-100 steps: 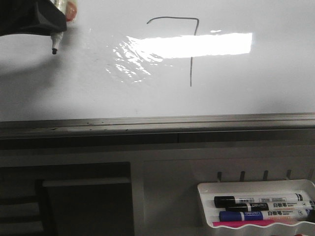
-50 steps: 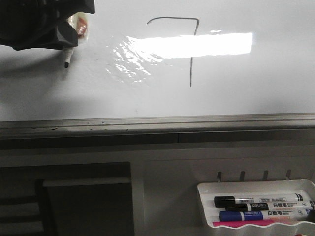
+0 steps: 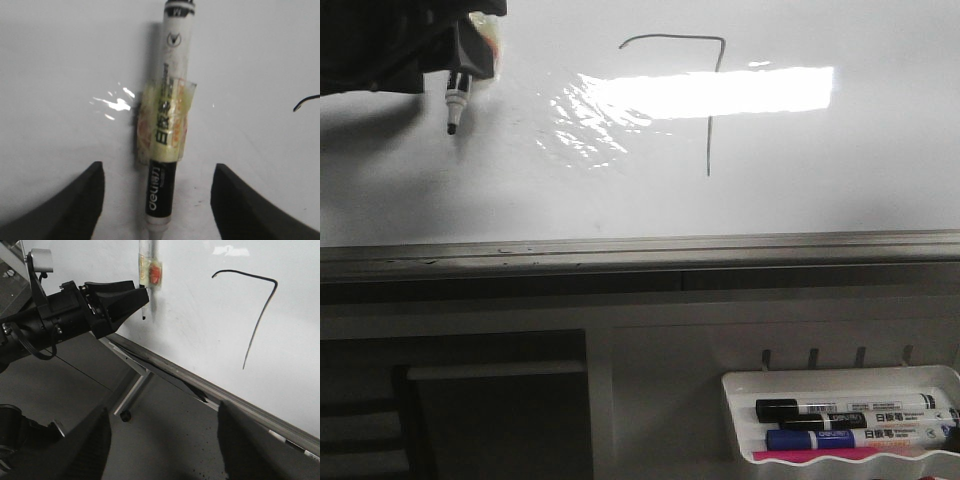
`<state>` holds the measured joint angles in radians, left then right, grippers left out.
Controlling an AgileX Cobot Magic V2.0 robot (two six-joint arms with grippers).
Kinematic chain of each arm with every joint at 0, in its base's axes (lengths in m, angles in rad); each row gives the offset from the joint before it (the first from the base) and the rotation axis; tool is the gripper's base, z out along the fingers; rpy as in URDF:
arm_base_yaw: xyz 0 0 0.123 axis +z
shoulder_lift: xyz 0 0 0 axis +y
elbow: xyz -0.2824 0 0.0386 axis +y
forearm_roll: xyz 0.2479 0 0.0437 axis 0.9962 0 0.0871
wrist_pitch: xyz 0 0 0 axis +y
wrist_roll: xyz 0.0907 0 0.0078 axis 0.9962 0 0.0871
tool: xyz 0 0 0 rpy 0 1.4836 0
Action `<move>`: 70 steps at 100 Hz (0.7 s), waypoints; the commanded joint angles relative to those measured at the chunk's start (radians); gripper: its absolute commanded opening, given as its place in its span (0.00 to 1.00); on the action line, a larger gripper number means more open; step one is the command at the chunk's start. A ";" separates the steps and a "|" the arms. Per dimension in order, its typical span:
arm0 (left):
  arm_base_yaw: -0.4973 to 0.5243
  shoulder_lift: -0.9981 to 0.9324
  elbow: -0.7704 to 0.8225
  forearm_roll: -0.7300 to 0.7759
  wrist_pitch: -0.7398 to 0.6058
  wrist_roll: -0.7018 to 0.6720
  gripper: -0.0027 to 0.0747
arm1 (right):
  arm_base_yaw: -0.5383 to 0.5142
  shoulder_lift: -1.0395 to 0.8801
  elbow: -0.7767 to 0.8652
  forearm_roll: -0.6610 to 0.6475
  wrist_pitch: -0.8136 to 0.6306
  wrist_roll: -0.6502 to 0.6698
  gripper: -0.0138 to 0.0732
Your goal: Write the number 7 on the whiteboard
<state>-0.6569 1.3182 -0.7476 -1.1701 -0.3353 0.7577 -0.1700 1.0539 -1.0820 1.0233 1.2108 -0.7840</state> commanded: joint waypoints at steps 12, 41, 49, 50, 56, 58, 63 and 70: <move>0.002 -0.157 -0.035 0.010 -0.049 0.149 0.68 | -0.005 -0.018 -0.027 0.094 -0.021 -0.018 0.63; 0.002 -0.391 -0.035 0.008 -0.018 0.296 0.56 | -0.005 -0.079 -0.017 0.243 -0.265 -0.047 0.30; 0.002 -0.450 -0.035 0.008 0.011 0.333 0.41 | -0.005 -0.116 0.015 0.243 -0.364 -0.075 0.08; 0.002 -0.455 -0.035 0.008 0.019 0.339 0.40 | -0.005 -0.120 0.023 0.245 -0.373 -0.079 0.08; 0.002 -0.492 -0.031 0.008 0.050 0.350 0.24 | -0.005 -0.165 0.069 0.245 -0.468 -0.096 0.09; 0.002 -0.500 -0.028 0.008 0.062 0.358 0.18 | -0.005 -0.184 0.090 0.245 -0.504 -0.105 0.09; 0.002 -0.534 -0.011 0.008 0.082 0.370 0.04 | -0.005 -0.236 0.147 0.261 -0.578 -0.155 0.09; 0.002 -0.575 0.030 0.008 0.096 0.388 0.01 | -0.005 -0.319 0.240 0.313 -0.659 -0.256 0.09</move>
<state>-0.6569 0.7943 -0.7274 -1.1774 -0.2466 1.1229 -0.1700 0.8360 -0.9135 1.2336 0.7035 -0.9250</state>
